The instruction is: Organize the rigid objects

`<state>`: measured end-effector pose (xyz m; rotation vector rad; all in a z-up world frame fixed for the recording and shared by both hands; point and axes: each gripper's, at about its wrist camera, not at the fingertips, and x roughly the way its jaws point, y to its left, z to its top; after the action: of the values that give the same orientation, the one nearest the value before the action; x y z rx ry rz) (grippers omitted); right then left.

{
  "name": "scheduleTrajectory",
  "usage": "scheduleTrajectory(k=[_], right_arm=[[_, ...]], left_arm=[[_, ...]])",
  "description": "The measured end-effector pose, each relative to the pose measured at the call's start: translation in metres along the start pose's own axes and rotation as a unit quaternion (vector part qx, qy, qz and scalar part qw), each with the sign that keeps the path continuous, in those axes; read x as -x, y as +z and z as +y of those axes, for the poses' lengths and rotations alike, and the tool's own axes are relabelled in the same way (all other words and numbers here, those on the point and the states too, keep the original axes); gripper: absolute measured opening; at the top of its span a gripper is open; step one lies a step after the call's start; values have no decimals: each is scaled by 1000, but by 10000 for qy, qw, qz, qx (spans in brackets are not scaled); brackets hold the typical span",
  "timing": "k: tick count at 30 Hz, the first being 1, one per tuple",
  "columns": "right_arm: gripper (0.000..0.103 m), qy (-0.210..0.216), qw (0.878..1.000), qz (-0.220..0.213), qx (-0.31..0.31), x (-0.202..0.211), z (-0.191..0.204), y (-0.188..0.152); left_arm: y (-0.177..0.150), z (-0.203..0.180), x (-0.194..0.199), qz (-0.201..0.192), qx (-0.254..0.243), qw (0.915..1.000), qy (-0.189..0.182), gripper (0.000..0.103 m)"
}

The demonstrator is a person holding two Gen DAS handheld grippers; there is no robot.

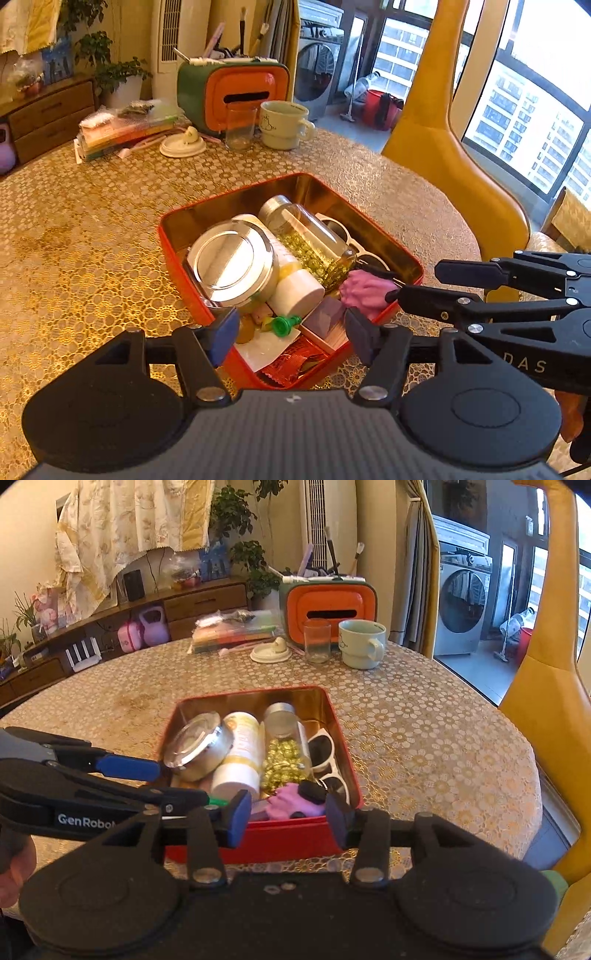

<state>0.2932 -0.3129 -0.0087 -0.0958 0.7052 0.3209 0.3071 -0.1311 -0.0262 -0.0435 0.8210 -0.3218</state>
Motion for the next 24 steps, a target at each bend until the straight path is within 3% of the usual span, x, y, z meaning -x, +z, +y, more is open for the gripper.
scheduleTrajectory(k=[6, 9, 16, 18, 21, 24], right_arm=[[63, 111, 9997, -192, -72, 19, 7, -3], [66, 150, 9994, -282, -122, 30, 10, -6], [84, 225, 9978, -572, -242, 57, 16, -12], [94, 261, 9971, -657, -279, 64, 18, -15], [101, 299, 9960, -795, -292, 74, 22, -21], [103, 277, 9950, -918, -288, 82, 27, -25]], left_arm=[[-5, -2, 29, -262, -132, 9995, 108, 63], [-9, -3, 42, -414, -257, 9987, 171, 75], [-19, -5, 67, -569, -214, 9980, 190, 76], [-22, -5, 73, -604, -190, 9978, 218, 83], [-29, -6, 82, -682, -188, 9973, 220, 85], [-34, -7, 89, -705, -178, 9967, 349, 101]])
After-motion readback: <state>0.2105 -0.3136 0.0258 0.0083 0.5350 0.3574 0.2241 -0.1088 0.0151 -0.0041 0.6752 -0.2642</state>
